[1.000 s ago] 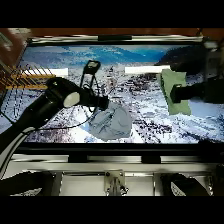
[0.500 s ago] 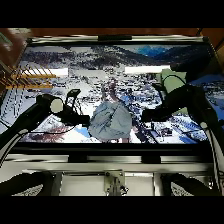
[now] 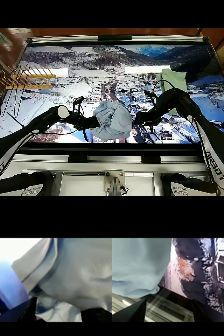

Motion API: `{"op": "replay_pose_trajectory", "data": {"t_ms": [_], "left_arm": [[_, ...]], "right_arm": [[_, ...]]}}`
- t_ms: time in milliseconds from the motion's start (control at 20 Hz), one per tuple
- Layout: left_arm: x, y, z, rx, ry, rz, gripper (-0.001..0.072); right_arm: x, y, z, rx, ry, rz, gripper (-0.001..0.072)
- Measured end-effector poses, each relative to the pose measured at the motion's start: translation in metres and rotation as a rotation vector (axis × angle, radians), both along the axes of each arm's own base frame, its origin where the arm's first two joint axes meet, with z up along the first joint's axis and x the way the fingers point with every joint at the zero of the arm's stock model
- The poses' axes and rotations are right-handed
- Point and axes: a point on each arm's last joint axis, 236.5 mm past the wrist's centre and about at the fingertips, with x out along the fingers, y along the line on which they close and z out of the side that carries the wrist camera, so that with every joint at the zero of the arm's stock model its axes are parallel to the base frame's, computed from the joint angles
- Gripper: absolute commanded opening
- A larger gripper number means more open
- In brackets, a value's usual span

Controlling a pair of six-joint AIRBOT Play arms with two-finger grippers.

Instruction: Fold the shirts.

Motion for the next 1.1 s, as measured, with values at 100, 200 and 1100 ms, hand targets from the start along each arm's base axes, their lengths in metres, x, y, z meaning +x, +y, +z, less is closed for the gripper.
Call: {"op": "replay_pose_trajectory", "data": {"t_ms": [100, 200, 1100], "left_arm": [[0.001, -0.004, -0.005, -0.02, 0.01, 0.012, 0.0302], [-0.002, -0.006, -0.009, -0.025, 0.025, 0.005, 0.0103], [0.001, -0.003, 0.063, -0.044, -0.158, -0.181, 0.0032]], "right_arm": [[0.002, 0.002, -0.003, 0.008, 0.004, -0.011, 0.0662], [0.005, 0.005, -0.006, 0.015, 0.007, -0.03, 0.0662], [0.058, 0.038, 0.011, 0.068, -0.186, -0.04, 0.0061]]}}
